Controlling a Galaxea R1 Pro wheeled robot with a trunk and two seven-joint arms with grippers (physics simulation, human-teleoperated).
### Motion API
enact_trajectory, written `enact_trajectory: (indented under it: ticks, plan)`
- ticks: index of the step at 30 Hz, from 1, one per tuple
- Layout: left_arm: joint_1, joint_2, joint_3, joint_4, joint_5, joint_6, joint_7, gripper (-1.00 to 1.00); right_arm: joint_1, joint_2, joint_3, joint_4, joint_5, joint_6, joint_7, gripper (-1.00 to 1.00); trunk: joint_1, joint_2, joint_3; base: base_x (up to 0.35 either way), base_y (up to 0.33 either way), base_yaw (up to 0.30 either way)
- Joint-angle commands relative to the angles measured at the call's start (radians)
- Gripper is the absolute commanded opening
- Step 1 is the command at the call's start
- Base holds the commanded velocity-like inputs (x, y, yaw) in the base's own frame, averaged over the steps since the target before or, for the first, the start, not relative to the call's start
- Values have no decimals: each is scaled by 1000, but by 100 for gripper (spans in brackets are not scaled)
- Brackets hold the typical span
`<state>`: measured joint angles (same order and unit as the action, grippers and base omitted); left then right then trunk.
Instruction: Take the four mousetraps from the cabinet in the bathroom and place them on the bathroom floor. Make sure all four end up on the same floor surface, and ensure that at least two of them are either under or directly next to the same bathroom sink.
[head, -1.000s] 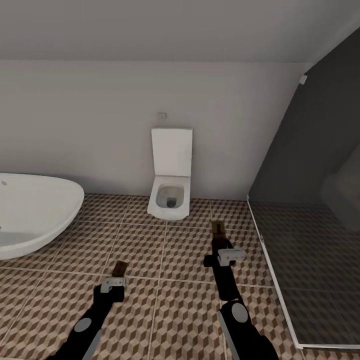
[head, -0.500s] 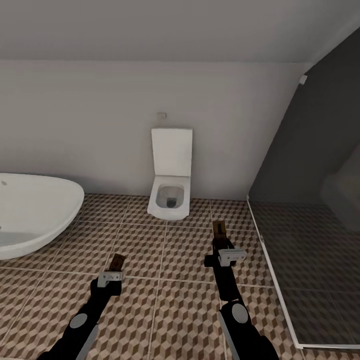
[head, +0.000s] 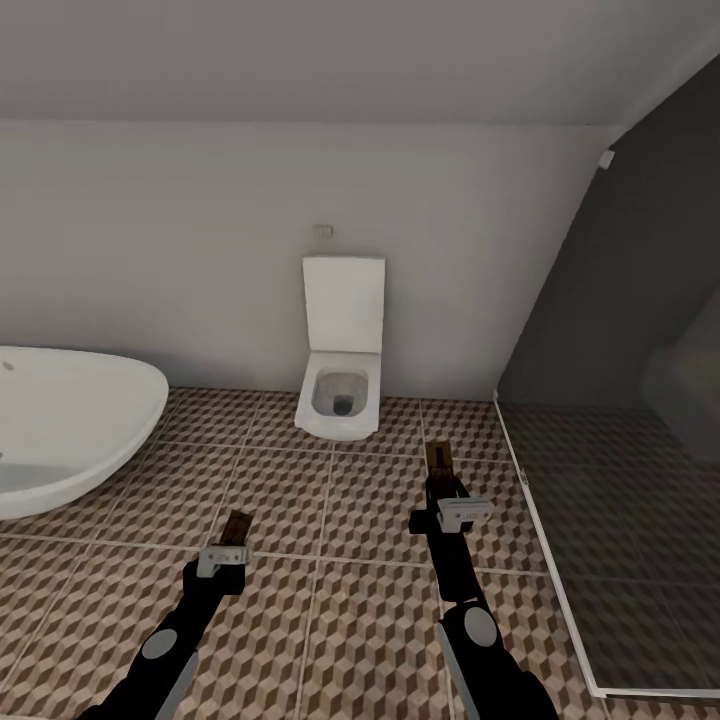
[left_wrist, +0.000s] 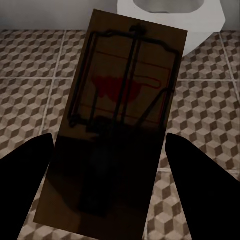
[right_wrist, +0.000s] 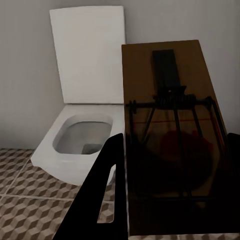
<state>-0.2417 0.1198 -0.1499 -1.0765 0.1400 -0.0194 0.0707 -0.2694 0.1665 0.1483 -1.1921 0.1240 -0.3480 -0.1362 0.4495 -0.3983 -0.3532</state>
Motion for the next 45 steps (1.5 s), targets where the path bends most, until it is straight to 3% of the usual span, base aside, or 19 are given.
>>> enact_trajectory:
  ticks: [1,35,39,42,45]
  plan:
    - [-1,2,-5,0,10,-2,8,-100,-1,0,1,0,9,0,-9,-100,0,-2,-2,0,0,0]
    - [-1,1,-5,-7,10,0,10,-100,-1,1,0,30,9,12,-9,-100,0,-2,-2,0,0,0]
    - [-1,1,-5,-8,10,0,11,-100,-1,2,-3,36,8,65,-9,-100,0,-2,-2,0,0,0]
    - [-1,1,-4,-8,10,3,11,-100,-1,3,-5,33,7,172,-10,-100,0,-2,-2,0,0,0]
    - [-1,1,-1,-9,10,6,12,-100,-1,4,-6,27,7,210,-10,-100,0,-2,-2,81,0,0]
